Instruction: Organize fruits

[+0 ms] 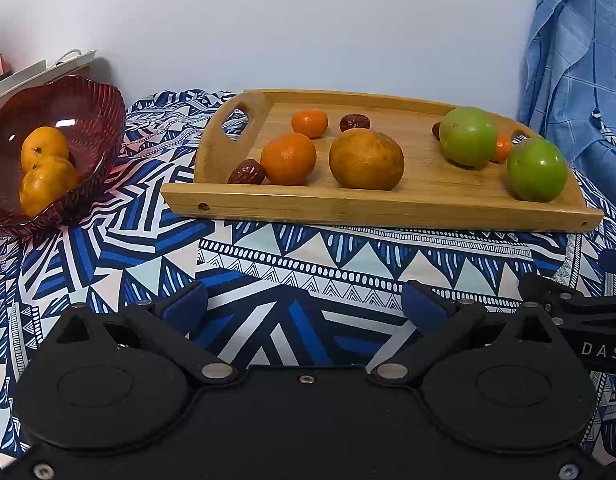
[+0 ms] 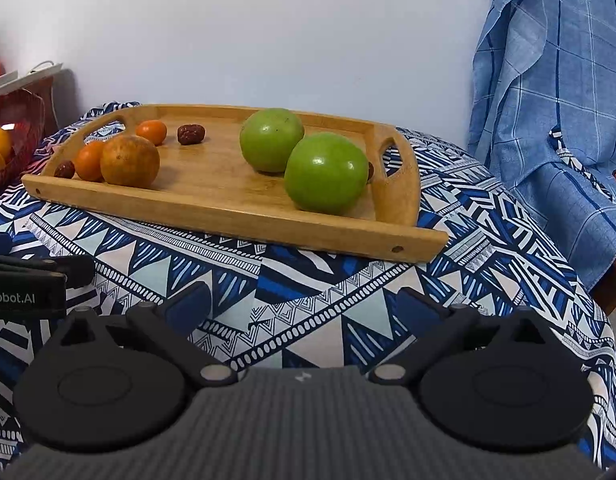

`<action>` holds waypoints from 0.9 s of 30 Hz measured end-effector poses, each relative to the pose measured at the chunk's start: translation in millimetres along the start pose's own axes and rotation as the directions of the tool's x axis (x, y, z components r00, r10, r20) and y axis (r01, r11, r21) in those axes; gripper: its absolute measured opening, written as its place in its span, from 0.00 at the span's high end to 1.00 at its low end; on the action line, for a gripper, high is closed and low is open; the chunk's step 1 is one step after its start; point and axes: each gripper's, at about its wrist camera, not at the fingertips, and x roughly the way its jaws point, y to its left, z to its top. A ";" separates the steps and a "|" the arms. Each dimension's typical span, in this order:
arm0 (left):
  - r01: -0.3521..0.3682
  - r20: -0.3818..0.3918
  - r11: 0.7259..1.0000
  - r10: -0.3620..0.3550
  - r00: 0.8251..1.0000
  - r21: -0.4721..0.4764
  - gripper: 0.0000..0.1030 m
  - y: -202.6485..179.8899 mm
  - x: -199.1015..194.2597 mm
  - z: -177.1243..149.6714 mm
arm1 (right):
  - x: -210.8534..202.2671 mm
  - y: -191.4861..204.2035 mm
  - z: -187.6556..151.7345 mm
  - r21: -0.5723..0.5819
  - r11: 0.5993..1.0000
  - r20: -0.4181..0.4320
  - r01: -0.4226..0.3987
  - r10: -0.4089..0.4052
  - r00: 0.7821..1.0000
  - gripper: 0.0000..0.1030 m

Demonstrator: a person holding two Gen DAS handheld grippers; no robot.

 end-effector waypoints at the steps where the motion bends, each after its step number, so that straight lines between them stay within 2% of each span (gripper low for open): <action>1: 0.001 0.001 1.000 -0.001 1.000 0.000 0.00 0.1 0.0 -0.1 | 0.3 -0.4 0.1 0.002 1.000 -0.002 -0.002 0.002 1.000 0.00; 8: -0.006 0.012 1.000 0.006 1.000 0.001 0.00 -1.6 -0.4 -1.5 | 4.5 -9.2 0.2 0.055 0.998 -0.028 -0.040 0.041 0.999 0.00; 27: -0.006 0.014 1.000 0.006 1.000 0.000 0.00 -1.7 -0.6 -1.8 | 4.7 -8.2 -0.1 0.052 0.998 -0.026 -0.037 0.039 0.999 0.00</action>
